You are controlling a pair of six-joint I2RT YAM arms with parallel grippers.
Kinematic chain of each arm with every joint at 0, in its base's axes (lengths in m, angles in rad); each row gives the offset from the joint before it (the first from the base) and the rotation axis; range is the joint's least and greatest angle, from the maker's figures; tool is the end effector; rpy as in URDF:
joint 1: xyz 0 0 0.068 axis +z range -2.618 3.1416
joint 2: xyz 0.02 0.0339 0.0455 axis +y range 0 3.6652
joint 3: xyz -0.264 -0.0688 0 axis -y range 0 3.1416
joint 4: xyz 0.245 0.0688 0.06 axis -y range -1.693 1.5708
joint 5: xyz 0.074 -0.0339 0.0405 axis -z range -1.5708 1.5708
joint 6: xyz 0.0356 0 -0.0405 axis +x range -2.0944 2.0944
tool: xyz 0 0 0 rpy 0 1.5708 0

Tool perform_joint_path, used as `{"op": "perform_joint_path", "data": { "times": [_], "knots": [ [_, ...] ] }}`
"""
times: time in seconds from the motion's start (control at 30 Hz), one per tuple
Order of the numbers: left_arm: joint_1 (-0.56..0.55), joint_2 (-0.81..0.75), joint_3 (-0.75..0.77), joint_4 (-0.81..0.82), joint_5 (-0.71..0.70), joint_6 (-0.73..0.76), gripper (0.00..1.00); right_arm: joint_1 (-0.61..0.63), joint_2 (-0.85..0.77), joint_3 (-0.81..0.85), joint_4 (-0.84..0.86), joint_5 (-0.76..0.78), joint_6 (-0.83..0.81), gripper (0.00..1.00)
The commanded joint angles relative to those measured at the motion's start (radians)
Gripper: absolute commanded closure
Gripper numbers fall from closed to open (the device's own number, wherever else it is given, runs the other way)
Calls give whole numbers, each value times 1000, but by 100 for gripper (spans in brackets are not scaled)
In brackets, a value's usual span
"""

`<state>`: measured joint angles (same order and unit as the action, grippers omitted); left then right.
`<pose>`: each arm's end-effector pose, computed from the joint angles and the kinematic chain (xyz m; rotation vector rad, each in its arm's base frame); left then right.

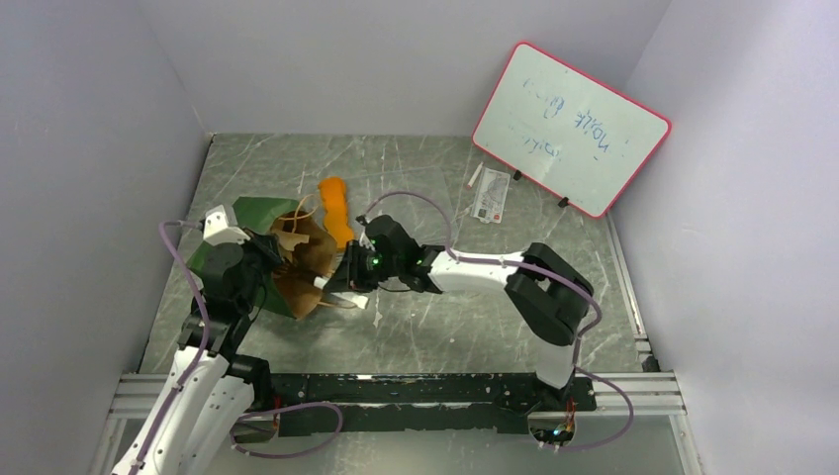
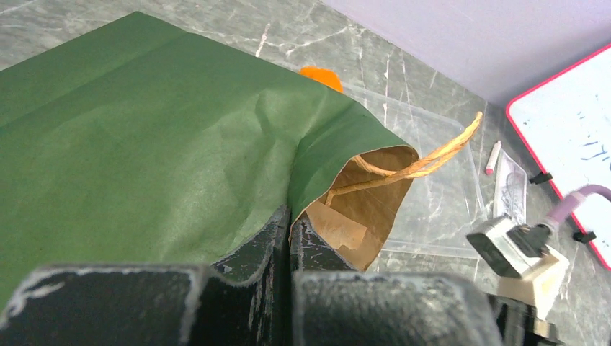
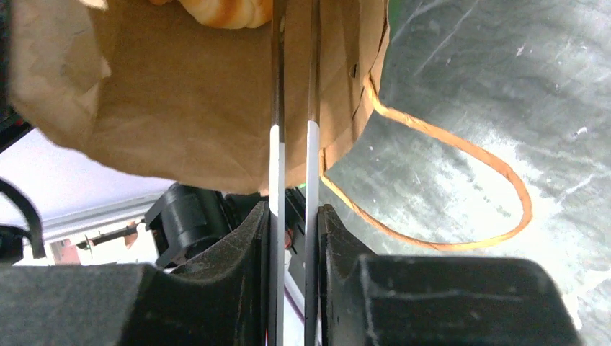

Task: Take the fake bread out of the paper bag
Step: Take out the fake bread from the paper bag.

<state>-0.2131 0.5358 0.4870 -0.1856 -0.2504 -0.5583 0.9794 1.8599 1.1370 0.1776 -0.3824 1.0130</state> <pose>0.1447 -0.0223 0.2711 -0.4855 1.7432 -0.3247 0.2177 0.3479 0.1939 -0.2300 2.5002 1.4421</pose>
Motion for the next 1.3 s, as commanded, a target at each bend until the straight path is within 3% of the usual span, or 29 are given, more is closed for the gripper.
{"op": "perform_joint_path", "data": {
  "times": [0.0,0.5,0.8,1.0,1.27],
  "knots": [
    [0,-5,22,-24,-80,-19,93,-1,-113,-38,58,42,-13,100],
    [1,81,91,-3,-268,-22,93,-1,-495,-279,-62,128,-54,100],
    [1,79,89,0,-308,5,93,-1,-733,-360,-177,313,-55,100],
    [2,40,100,-38,-303,12,93,-28,-706,-341,-169,400,-77,100],
    [1,-4,129,-95,-226,4,93,-168,-522,-306,-29,390,-116,100]
  ]
}}
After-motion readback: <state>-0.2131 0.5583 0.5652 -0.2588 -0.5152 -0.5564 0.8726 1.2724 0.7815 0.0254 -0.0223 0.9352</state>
